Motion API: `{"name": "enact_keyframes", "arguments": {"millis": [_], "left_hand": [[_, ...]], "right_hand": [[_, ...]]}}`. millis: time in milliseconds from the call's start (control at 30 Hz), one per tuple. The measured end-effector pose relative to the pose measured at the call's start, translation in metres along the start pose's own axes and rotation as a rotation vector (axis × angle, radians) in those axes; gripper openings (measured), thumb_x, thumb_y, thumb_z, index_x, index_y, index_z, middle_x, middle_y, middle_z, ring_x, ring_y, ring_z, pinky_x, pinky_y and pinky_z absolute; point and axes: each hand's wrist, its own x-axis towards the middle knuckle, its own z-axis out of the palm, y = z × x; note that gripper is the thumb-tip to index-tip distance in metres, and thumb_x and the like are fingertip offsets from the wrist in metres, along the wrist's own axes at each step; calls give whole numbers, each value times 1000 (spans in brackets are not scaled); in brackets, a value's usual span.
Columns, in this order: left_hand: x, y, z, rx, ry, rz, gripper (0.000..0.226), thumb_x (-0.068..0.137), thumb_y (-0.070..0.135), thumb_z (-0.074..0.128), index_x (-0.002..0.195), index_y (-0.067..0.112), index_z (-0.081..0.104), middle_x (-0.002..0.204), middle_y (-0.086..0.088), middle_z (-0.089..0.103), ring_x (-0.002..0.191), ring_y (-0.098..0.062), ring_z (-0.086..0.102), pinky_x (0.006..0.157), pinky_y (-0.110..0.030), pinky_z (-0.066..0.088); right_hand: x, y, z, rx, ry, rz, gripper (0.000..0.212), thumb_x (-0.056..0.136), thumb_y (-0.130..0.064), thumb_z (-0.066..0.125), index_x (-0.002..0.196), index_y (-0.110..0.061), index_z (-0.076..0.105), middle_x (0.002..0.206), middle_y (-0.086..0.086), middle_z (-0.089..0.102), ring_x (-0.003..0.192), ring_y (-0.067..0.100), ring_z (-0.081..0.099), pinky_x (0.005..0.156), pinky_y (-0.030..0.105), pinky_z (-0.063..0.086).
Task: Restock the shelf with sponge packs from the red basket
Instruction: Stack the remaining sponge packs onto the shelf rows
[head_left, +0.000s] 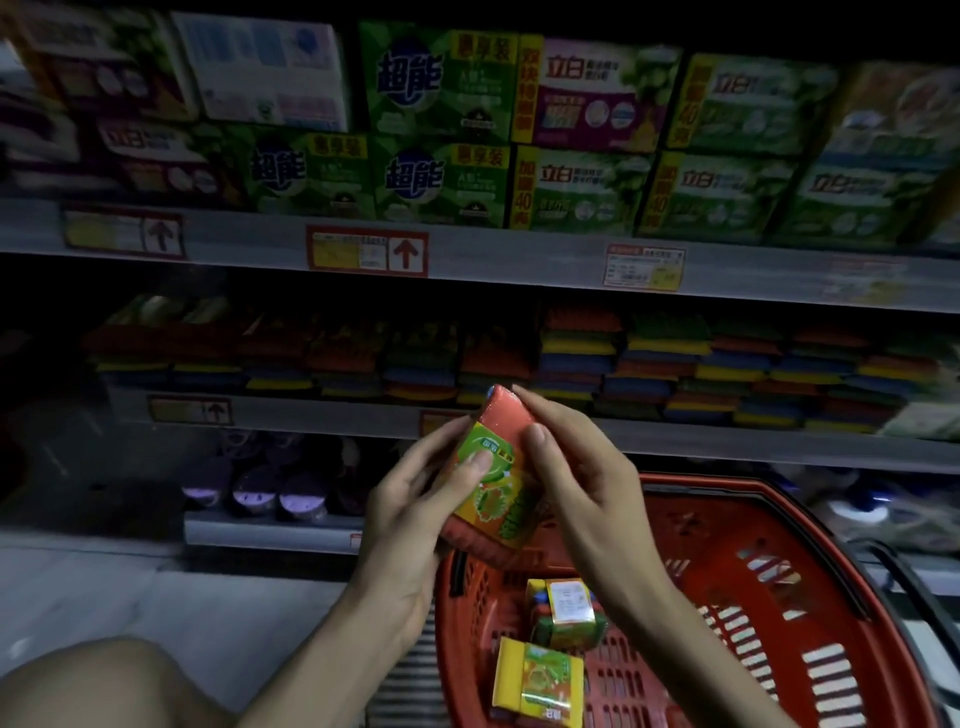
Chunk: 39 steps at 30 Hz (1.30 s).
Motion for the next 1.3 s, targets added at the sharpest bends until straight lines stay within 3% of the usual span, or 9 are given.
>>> {"name": "enact_keyframes", "arguments": {"millis": [200, 467, 600, 667, 767, 833, 933, 1100, 1300], "left_hand": [[-2, -4, 4, -22, -5, 27, 48, 82, 13, 74, 129, 20, 69, 114, -10, 78, 101, -26, 76, 73, -28, 62], [4, -8, 10, 12, 22, 38, 56, 74, 21, 80, 130, 19, 70, 118, -7, 77, 112, -22, 72, 86, -32, 59], [7, -8, 15, -17, 55, -39, 46, 81, 26, 77, 126, 21, 72, 113, -10, 78, 107, -26, 75, 85, -38, 60], [12, -5, 17, -41, 66, -81, 38, 86, 32, 75, 123, 24, 74, 112, -11, 78, 105, -29, 75, 82, -40, 59], [19, -1, 14, -87, 84, -137, 34, 94, 41, 66, 123, 24, 71, 115, -11, 77, 105, -29, 75, 83, -43, 58], [24, 3, 11, -131, 96, -163, 36, 97, 40, 62, 127, 20, 68, 116, -14, 76, 105, -30, 75, 83, -44, 59], [29, 9, 12, -187, 96, -131, 35, 99, 29, 60, 129, 12, 64, 114, -18, 76, 102, -32, 76, 82, -45, 62], [38, 13, 15, -127, 145, 0, 34, 98, 28, 64, 130, 19, 63, 116, -11, 76, 108, -28, 74, 94, -54, 58], [48, 13, 8, 42, 168, 96, 33, 102, 41, 55, 125, 19, 61, 126, -7, 72, 121, -20, 66, 108, -55, 47]], "right_hand": [[1, 3, -9, -90, -87, 6, 34, 104, -26, 58, 136, -34, 66, 148, -20, 55, 139, -5, 46, 112, 40, 47], [-5, 15, -20, -417, -254, -122, 48, 107, -46, 48, 154, -38, 44, 165, -20, 30, 153, 1, 26, 121, 41, 36], [2, 7, -23, -196, -249, 0, 58, 103, -41, 57, 156, -44, 34, 162, -22, 33, 149, -7, 27, 121, 36, 35], [4, 4, -23, 29, -107, 120, 76, 94, -40, 69, 157, -49, 28, 158, -21, 39, 144, -8, 36, 113, 26, 41], [2, 9, -19, 226, 87, 336, 97, 73, -60, 84, 151, -58, 27, 140, -11, 56, 127, 4, 59, 104, 39, 52], [-5, 12, -12, 202, 59, 427, 101, 67, -61, 88, 149, -57, 28, 130, -7, 59, 114, 6, 66, 96, 40, 58], [-11, 10, 1, 165, 45, 440, 88, 71, -46, 88, 144, -46, 37, 120, -7, 65, 102, 3, 70, 88, 34, 61], [6, 4, 14, 242, 177, 345, 27, 86, -23, 82, 109, -19, 70, 104, -1, 76, 99, 9, 73, 93, 40, 60], [23, 12, 22, 478, 307, 463, 20, 84, -21, 83, 102, -17, 76, 100, 0, 79, 104, 15, 74, 95, 35, 58]]}}
